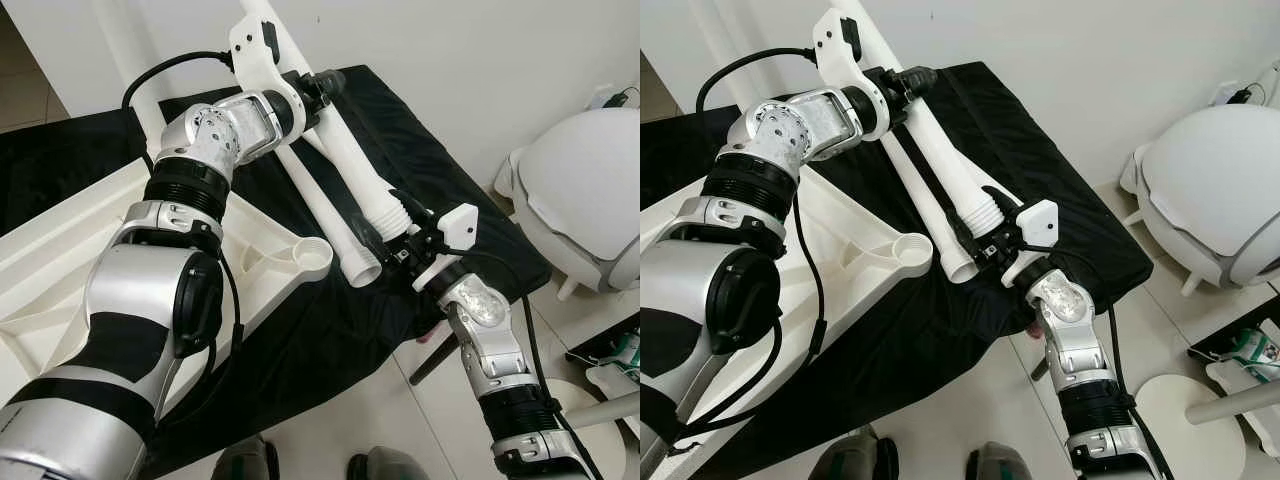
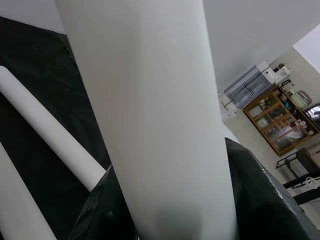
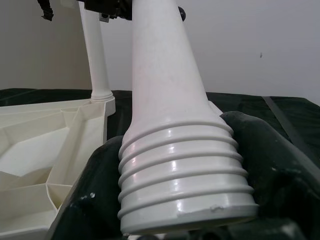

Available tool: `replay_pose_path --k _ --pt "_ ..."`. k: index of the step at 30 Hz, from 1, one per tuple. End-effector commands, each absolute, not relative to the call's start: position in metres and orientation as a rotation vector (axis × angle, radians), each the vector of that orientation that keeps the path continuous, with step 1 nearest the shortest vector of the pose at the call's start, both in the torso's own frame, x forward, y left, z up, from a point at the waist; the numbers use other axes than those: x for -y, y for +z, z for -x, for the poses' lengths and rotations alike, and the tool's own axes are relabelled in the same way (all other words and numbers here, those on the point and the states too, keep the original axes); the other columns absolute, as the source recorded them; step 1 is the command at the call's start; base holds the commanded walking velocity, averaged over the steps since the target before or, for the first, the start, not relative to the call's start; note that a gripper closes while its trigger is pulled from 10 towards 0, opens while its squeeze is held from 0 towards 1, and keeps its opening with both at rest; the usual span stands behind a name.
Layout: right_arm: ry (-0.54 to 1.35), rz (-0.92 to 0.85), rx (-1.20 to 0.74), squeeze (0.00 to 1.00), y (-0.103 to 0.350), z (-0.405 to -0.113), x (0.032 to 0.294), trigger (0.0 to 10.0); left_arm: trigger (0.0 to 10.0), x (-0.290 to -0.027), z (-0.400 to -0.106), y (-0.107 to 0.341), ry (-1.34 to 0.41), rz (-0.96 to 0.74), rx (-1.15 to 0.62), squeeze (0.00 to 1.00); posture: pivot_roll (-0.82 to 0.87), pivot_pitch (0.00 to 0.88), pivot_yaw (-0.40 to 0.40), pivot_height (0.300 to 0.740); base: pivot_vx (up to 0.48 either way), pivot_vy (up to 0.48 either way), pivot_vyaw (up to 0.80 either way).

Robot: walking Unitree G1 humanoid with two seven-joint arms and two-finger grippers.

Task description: Building children table

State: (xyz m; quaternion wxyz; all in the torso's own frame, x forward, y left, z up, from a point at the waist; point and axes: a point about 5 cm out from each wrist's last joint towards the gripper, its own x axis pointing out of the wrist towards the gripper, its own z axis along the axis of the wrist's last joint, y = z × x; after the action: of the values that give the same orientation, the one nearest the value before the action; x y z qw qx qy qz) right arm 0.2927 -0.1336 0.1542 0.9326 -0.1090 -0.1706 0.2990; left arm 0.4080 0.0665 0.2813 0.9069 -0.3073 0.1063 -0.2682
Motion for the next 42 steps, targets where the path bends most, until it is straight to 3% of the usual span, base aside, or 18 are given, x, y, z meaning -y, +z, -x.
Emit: replay_pose_path --k 1,2,3,4,5,20,21,24,25,42 --pt "0.62 0.223 0.321 0.0 0.15 -0.293 0.134 10.0 0.0 -0.058 -0.401 0.301 -0.791 0.605 -0.106 0.0 -0.13 0.0 0.067 0.74 0.0 0.0 0.0" --pt "0.625 0.185 0.304 0.0 0.149 -0.294 0.135 10.0 9.1 -0.055 -0.399 0.301 -0.818 0.588 -0.115 0.0 -0.13 0.0 0.067 0.74 0.0 0.0 0.0" --pt "0.623 0.147 0.296 0.51 0.15 -0.295 0.137 10.0 10.0 -0.054 -0.398 0.301 -0.823 0.588 -0.115 0.0 -0.13 0.0 0.067 0.74 0.0 0.0 0.0" --pt "0.621 0.121 0.291 0.51 0.15 -0.296 0.138 10.0 10.0 -0.053 -0.398 0.301 -0.826 0.588 -0.114 0.0 -0.13 0.0 0.067 0.74 0.0 0.0 0.0" --pt "0.615 0.093 0.293 1.0 0.153 -0.297 0.14 10.0 10.0 -0.053 -0.398 0.302 -0.826 0.583 -0.109 0.0 -0.13 0.0 0.067 0.74 0.0 0.0 0.0" --pt "0.614 0.032 0.282 1.0 0.165 -0.3 0.143 10.0 10.0 -0.054 -0.395 0.31 -0.84 0.533 -0.027 0.0 -0.12 0.0 0.064 0.74 0.0 0.0 0.0" --pt "0.617 0.005 0.262 0.85 0.179 -0.307 0.143 10.0 10.0 -0.049 -0.388 0.317 -0.861 0.441 0.053 0.0 -0.13 0.0 0.063 0.74 0.0 0.0 0.0" --pt "0.622 -0.005 0.25 0.85 0.185 -0.31 0.143 10.0 10.0 -0.047 -0.385 0.319 -0.865 0.403 0.085 0.0 -0.13 0.0 0.063 0.74 0.0 0.0 0.0" --pt "0.633 -0.012 0.241 0.0 0.191 -0.313 0.142 10.0 10.0 -0.043 -0.381 0.32 -0.875 0.382 0.112 0.0 -0.13 0.0 0.061 0.74 0.0 0.0 0.0" --pt "0.671 -0.007 0.142 0.0 0.207 -0.337 0.12 10.0 10.0 -0.011 -0.35 0.308 -0.905 0.24 0.228 0.0 -0.09 0.0 0.034 0.74 0.0 0.0 0.0"
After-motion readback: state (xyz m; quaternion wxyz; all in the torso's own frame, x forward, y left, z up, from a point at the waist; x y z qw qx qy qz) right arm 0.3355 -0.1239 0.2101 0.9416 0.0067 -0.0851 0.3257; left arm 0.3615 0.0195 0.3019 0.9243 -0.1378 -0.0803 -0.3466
